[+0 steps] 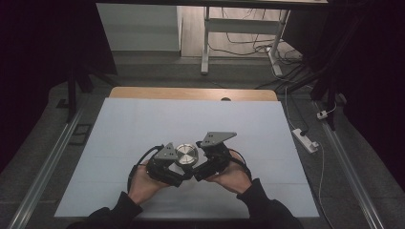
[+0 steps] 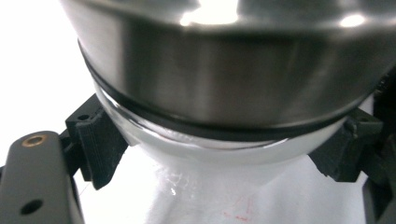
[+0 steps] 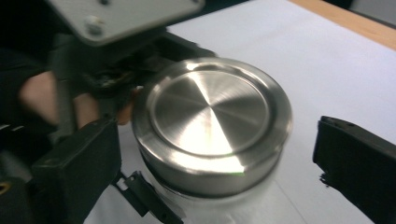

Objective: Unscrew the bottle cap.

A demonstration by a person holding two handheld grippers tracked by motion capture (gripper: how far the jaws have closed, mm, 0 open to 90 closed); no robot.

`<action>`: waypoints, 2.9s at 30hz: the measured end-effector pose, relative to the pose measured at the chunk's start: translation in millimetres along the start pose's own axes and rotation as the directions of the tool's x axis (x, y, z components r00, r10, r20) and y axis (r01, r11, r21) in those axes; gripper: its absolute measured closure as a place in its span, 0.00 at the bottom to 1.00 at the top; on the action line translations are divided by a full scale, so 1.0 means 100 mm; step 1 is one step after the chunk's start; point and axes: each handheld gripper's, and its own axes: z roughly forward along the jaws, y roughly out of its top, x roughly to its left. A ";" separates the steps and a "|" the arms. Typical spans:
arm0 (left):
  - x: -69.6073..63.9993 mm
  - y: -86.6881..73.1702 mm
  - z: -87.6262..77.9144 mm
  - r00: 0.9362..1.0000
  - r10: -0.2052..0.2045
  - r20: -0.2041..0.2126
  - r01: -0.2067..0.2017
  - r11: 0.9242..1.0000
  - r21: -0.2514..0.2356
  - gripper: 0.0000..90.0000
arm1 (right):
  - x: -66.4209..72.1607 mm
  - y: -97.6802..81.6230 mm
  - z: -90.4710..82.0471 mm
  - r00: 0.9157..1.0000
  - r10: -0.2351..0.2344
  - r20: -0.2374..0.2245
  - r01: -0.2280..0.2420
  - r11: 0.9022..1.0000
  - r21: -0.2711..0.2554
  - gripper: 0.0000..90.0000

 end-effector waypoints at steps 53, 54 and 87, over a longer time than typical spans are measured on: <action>-0.06 0.04 0.09 1.000 -0.011 -0.028 0.012 1.000 0.027 0.18 | 0.05 -0.09 0.05 0.996 0.045 0.075 -0.043 0.998 -0.040 0.09; -0.06 0.04 0.09 1.000 -0.011 -0.028 0.012 1.000 0.027 0.18 | 0.06 -0.10 0.06 0.994 0.050 0.092 -0.047 0.998 -0.041 0.11; -0.05 0.06 0.05 0.996 0.046 0.070 -0.047 0.999 0.006 0.18 | -0.14 -0.03 -0.11 0.993 0.027 -0.111 -0.027 1.000 0.002 0.02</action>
